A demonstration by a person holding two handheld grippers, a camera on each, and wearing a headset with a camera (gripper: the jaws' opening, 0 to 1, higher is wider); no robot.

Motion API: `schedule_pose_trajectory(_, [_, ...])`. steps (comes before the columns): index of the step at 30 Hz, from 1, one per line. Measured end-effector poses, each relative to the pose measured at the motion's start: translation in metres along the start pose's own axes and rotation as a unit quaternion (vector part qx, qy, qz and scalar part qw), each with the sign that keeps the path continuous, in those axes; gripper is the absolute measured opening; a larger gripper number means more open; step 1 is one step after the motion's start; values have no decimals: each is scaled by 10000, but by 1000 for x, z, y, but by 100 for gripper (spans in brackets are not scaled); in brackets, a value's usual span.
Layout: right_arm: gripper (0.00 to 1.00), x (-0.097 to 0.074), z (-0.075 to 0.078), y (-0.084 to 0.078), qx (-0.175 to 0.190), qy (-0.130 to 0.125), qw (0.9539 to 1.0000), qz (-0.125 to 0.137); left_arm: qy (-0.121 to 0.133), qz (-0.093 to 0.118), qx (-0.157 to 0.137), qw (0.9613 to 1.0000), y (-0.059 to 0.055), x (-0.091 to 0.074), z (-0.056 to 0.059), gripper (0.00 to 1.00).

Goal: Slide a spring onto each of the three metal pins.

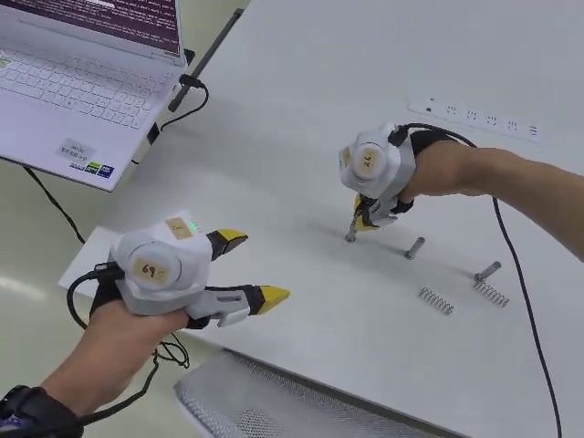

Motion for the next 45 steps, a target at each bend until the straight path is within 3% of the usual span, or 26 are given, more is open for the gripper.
schedule_pose_trajectory(29, [9, 32, 5, -9, -15, 90, 9996, -272, 31, -10, -38, 10000, -1, -1, -2, 53])
schedule_pose_trajectory(45, [20, 34, 1, -12, 1, 167, 9993, -332, 20, -6, -7, 10000, 2, -2, -2, 53])
Point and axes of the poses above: the centre of the closed fingertips' face, and the gripper's own axes: x roughly forward along the fingers, z roughly to its right, y roughly out of its top, the point moved 4 cm from there along -x, roughly backward along the fingers, and after that the axes turned 3 degrees about z, right-handed, at the moved point
